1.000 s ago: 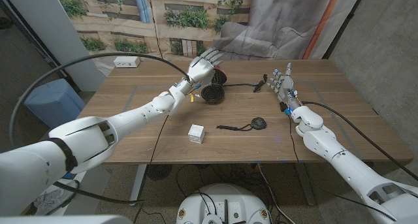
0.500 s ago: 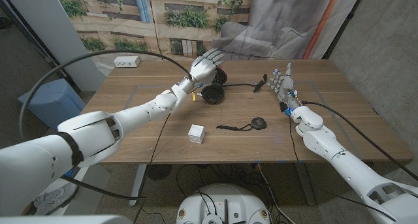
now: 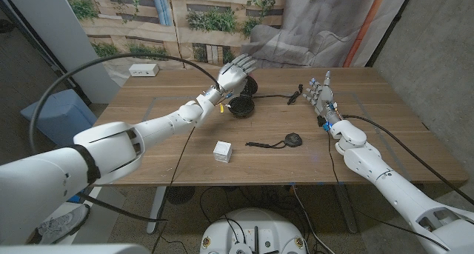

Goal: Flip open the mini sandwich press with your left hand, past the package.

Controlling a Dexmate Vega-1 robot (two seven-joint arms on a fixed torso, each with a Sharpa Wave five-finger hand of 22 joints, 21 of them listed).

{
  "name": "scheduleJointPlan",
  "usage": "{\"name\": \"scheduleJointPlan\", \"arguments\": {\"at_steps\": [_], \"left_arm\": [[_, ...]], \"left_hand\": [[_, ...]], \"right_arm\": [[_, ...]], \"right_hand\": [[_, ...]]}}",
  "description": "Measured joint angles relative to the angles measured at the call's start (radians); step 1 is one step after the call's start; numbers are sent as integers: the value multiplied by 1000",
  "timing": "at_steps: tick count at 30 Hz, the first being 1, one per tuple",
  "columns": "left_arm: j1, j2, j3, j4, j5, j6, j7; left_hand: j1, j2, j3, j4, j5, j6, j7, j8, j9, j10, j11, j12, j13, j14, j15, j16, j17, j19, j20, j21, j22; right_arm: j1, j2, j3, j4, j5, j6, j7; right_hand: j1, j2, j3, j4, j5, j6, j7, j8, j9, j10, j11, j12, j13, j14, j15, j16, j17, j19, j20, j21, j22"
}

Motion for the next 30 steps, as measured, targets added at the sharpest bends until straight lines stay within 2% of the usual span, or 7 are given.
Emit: {"name": "scheduleJointPlan", "arguments": {"at_steps": [16,24,30], "left_arm": [[-15,-47,2,62,-86,-5,-26],[-22,-73,-1,92,-129,-20,-29],[-36,-106,7,156,-161,-37,-21]], "left_hand": [[0,0,-25,3,0,-61,4,-11,0,-14,14,0,0,-16,-5,0,0,-4,4,-5,0],[0,0,-29,7,0,-61,4,-11,0,-20,9,0,0,-16,-5,0,0,-7,0,-4,0],[0,0,-37,7,0,-61,4,-7,0,-23,12,0,0,-16,-5,0,0,-7,0,-4,0]], "right_arm": [[0,0,0,-1,0,0,0],[0,0,0,-1,0,0,-1],[0,0,0,-1,0,-1,-1]], "right_hand": [[0,0,0,0,0,0,0,0,0,0,0,0,0,0,0,0,0,0,0,0,0],[0,0,0,0,0,0,0,0,0,0,0,0,0,0,0,0,0,0,0,0,0],[0,0,0,0,0,0,0,0,0,0,0,0,0,0,0,0,0,0,0,0,0]]}}
